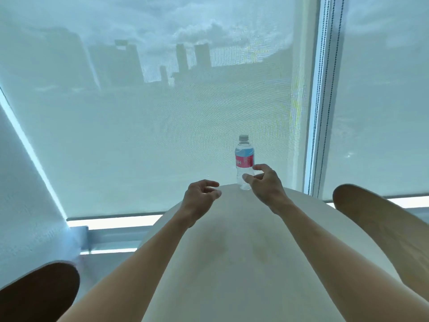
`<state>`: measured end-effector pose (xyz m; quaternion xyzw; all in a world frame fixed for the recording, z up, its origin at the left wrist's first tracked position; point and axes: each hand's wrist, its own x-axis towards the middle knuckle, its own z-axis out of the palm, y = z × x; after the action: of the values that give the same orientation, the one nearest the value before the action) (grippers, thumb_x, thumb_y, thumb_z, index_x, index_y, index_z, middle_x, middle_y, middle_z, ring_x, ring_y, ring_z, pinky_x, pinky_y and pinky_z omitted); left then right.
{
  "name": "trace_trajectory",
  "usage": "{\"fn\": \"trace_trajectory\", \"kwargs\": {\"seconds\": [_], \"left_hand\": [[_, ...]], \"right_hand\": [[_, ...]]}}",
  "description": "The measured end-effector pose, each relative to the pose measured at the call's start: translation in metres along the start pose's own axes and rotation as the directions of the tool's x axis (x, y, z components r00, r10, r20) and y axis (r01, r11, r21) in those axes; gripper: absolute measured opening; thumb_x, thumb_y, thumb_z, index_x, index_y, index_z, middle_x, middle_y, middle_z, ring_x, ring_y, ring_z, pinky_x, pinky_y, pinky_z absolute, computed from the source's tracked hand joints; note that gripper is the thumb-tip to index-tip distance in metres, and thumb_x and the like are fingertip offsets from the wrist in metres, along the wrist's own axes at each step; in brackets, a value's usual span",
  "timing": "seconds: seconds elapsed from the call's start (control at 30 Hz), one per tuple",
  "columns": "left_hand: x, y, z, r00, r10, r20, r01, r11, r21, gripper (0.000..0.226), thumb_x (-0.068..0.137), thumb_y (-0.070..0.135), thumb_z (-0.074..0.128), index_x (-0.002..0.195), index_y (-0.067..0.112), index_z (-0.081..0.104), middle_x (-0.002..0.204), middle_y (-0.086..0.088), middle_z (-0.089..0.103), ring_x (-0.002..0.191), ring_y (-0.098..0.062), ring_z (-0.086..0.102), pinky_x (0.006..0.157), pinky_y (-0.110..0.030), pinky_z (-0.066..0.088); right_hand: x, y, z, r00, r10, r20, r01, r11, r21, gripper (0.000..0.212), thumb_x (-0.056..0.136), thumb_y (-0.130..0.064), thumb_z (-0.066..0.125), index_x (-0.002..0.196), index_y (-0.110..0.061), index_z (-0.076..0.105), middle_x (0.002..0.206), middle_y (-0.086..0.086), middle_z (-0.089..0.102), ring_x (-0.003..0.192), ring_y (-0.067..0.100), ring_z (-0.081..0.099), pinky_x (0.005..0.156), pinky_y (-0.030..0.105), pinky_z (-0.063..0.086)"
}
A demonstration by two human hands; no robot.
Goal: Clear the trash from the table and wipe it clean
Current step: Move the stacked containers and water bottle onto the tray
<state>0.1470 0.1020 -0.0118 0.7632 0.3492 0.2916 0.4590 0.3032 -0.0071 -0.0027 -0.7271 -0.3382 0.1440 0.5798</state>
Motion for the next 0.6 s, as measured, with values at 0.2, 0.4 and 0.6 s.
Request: {"fn": "trace_trajectory", "kwargs": {"seconds": [0.2,0.4,0.6], "left_hand": [[0.059,0.002,0.035,0.999,0.017,0.027,-0.019,0.997,0.080,0.049,0.079,0.027,0.079,0.124,0.025,0.061,0.116,0.002,0.065,0.099,-0.013,0.064,0.082,-0.026,0.050],[0.099,0.006,0.063,0.997,0.074,0.027,-0.079,0.955,0.288,0.085,0.071,0.043,0.082,0.144,0.023,0.043,0.130,0.000,0.057,0.120,-0.019,0.054,0.100,-0.031,0.044],[0.121,0.009,0.086,0.994,0.091,0.057,-0.102,0.966,0.239,0.067,0.069,0.038,0.083,0.128,0.024,0.055,0.120,0.000,0.062,0.111,-0.016,0.056,0.089,-0.028,0.045]], "right_hand": [[0.053,0.009,0.003,0.999,-0.006,-0.054,0.004,0.999,-0.046,0.083,0.081,-0.043,0.074,0.148,-0.018,0.033,0.139,0.012,0.047,0.126,0.024,0.048,0.105,0.041,0.041],[0.090,0.015,0.012,1.000,0.005,-0.024,-0.006,0.999,-0.037,0.096,0.075,-0.045,0.079,0.152,-0.020,0.026,0.144,0.010,0.040,0.132,0.024,0.044,0.104,0.038,0.039],[0.108,0.023,0.019,0.999,-0.031,-0.023,0.030,0.999,-0.022,0.080,0.072,-0.043,0.080,0.140,-0.022,0.044,0.126,0.004,0.055,0.113,0.020,0.056,0.092,0.033,0.047]]}}
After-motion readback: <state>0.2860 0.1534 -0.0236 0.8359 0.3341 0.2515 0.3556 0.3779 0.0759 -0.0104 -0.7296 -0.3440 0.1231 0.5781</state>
